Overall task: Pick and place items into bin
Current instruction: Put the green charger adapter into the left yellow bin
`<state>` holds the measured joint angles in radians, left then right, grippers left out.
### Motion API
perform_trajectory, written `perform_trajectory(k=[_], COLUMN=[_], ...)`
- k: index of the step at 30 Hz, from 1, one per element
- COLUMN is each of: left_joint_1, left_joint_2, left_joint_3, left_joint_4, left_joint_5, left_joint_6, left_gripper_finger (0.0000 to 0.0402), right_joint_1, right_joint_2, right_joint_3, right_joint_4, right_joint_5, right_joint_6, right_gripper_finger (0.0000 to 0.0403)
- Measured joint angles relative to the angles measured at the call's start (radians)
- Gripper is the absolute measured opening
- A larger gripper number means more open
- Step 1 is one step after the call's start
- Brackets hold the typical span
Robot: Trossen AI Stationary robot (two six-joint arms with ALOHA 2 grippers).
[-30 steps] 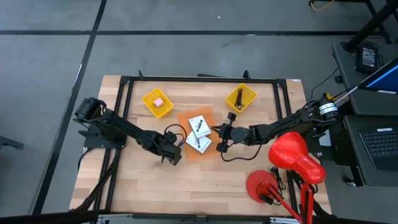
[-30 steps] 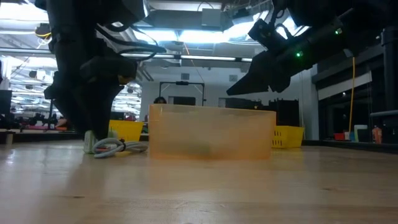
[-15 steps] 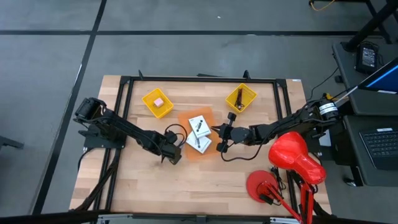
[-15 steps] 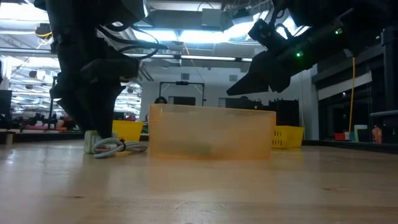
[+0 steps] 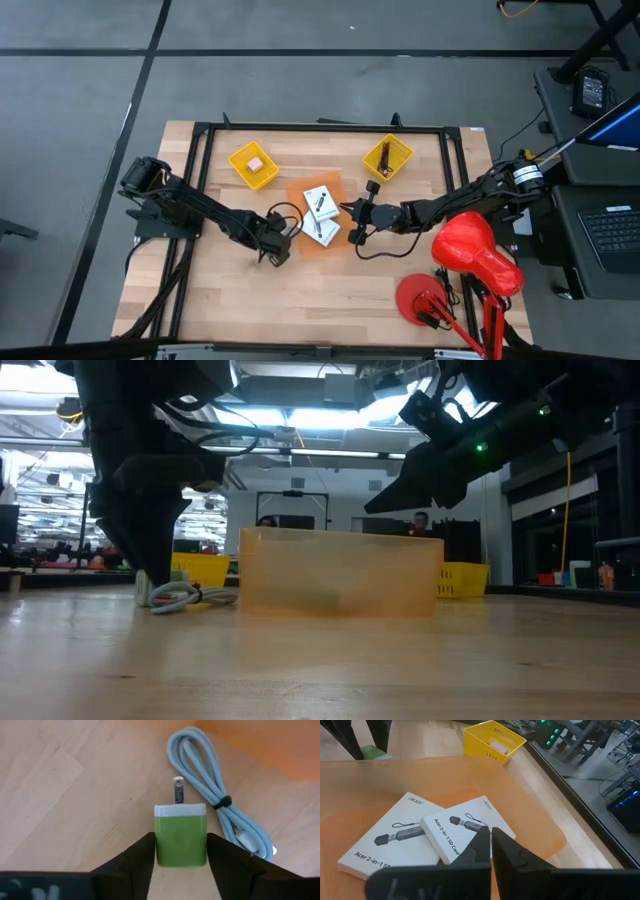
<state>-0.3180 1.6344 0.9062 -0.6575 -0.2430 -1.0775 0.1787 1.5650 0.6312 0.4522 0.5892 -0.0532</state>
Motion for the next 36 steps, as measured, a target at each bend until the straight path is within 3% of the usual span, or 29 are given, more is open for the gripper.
perform_trajectory(k=[6, 15, 22, 36], left_joint_1=[0.000, 0.000, 0.000, -0.063], left_joint_2=[0.000, -0.015, -0.123, -0.443], left_joint_3=[0.000, 0.000, 0.000, 0.000], left_joint_4=[0.000, -0.011, -0.071, -0.087], left_joint_5=[-0.002, -0.001, -0.012, -0.263], left_joint_6=[0.082, 0.184, 0.237, 0.469], left_gripper_finger=[0.0132, 0.0132, 0.0132, 0.0132], right_joint_1=[0.000, 0.000, 0.000, 0.000], right_joint_2=[0.000, 0.000, 0.000, 0.000], right_joint_3=[0.000, 0.000, 0.000, 0.000], right_joint_4=[0.000, 0.000, -0.006, -0.021], right_joint_5=[0.000, 0.000, 0.000, 0.000], right_joint_6=[0.000, 0.003, 0.026, 0.048], right_gripper_finger=[0.0000, 0.0000, 0.0000, 0.0000])
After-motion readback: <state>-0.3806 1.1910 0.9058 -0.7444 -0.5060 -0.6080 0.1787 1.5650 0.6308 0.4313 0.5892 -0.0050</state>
